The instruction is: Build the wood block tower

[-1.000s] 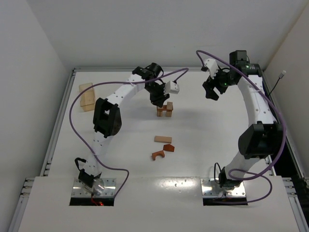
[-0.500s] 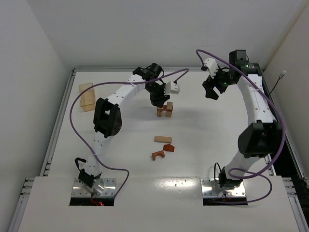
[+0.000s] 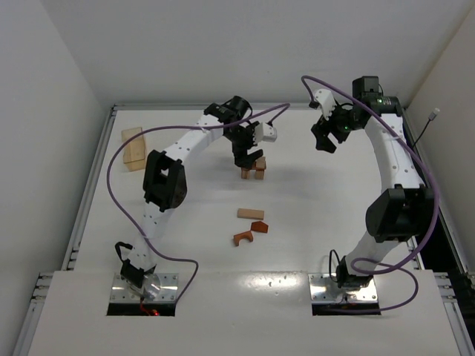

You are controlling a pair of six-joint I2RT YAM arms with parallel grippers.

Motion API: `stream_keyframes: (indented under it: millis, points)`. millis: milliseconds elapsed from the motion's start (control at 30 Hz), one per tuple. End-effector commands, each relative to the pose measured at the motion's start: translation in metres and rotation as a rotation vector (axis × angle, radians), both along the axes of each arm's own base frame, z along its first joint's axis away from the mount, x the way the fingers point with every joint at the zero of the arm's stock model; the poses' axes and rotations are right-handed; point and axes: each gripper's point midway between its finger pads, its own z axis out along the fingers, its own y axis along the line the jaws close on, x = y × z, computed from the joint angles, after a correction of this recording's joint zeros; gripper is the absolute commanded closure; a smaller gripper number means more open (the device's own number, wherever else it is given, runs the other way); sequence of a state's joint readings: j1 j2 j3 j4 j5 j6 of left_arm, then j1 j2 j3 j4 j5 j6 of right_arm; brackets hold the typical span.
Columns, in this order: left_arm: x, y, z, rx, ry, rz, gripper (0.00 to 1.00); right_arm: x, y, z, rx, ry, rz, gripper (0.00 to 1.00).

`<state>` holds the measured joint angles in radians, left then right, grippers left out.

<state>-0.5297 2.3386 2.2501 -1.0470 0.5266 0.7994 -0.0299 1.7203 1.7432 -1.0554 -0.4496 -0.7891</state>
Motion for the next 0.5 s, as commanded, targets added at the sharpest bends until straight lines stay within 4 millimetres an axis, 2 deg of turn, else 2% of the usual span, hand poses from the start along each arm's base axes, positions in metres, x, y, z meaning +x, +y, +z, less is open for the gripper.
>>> stream_keyframes:
  millis: [0,33,100,133,200,233,267,333,367,400,433,467]
  points:
    - [0.005,-0.003,0.076,-0.127,-0.118,0.038,0.18,0.006,0.007,0.009,0.030,-0.026,0.018,0.25]
    - [0.010,0.006,0.085,-0.148,-0.100,0.107,0.18,0.005,0.007,0.005,0.031,-0.008,0.017,0.25]
    - [0.012,0.019,0.111,-0.215,-0.095,0.162,0.16,0.002,0.012,0.009,0.056,-0.002,0.032,0.25]
    - [0.017,0.040,0.133,-0.264,-0.088,0.253,0.15,-0.005,0.016,0.010,0.073,0.022,0.041,0.25]
    - [0.018,0.062,0.152,-0.315,-0.076,0.340,0.15,-0.013,0.028,0.018,0.117,0.028,0.077,0.26]
    - [0.021,0.088,0.164,-0.348,-0.097,0.414,0.13,-0.018,0.030,0.022,0.120,0.024,0.090,0.26]
    - [0.020,0.101,0.168,-0.378,-0.061,0.495,0.13,-0.025,0.038,0.022,0.116,0.031,0.118,0.26]
    - [0.025,0.128,0.179,-0.437,-0.081,0.593,0.12,-0.046,0.067,0.030,0.151,0.031,0.199,0.27]
    - [0.016,0.156,0.177,-0.463,-0.042,0.700,0.10,-0.067,0.095,0.017,0.162,0.080,0.280,0.29]
    - [0.014,0.169,0.178,-0.482,-0.041,0.744,0.08,-0.081,0.112,0.013,0.160,0.092,0.333,0.31]
    - [0.016,0.181,0.183,-0.514,-0.065,0.781,0.06,-0.099,0.127,-0.002,0.147,0.112,0.372,0.32]
    - [0.009,0.201,0.162,-0.521,0.002,0.876,0.02,-0.112,0.143,-0.012,0.142,0.135,0.386,0.32]
